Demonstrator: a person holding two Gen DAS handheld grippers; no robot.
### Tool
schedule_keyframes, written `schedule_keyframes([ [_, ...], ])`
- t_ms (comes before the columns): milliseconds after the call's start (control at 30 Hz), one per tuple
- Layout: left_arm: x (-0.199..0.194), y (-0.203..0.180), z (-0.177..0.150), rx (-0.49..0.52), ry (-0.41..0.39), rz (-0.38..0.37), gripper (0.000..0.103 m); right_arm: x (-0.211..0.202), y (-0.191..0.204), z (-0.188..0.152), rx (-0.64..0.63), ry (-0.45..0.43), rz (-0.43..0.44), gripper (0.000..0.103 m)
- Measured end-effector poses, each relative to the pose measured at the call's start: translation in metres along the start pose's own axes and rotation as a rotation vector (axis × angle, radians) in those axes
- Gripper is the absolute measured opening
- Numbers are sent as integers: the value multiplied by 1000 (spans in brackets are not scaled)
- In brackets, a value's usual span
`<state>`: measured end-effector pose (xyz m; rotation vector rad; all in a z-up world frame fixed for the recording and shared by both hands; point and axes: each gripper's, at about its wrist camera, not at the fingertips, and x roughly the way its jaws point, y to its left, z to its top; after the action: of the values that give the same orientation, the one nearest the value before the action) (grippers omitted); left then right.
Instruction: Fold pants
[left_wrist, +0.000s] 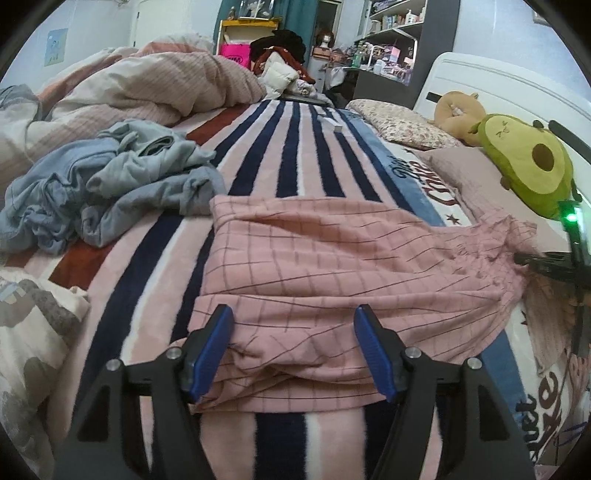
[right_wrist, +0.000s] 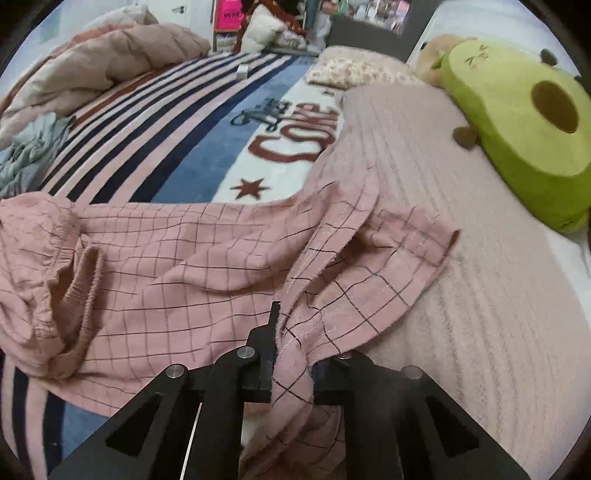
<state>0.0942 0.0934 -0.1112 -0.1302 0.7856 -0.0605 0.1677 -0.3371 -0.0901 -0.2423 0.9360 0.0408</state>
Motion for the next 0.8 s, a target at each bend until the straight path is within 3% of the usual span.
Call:
schedule_keyframes([
  [200, 7, 4, -3, -1, 10, 44, 64, -36, -37, -6, 91, -72, -17, 3],
  [333, 1, 0, -2, 1, 0, 8, 64, -60, -61, -8, 127, -89, -23, 3],
  [633, -10, -15, 1, 15, -15, -36, 64, -99, -147, -30, 272, -90, -146, 4],
  [733, -10, -20, 3, 12, -19, -50, 64, -93, -158, -39, 324, -49, -101, 4],
  [800, -10, -24, 4, 14, -21, -58, 64, -97, -153, -36, 352, -73, -55, 4],
])
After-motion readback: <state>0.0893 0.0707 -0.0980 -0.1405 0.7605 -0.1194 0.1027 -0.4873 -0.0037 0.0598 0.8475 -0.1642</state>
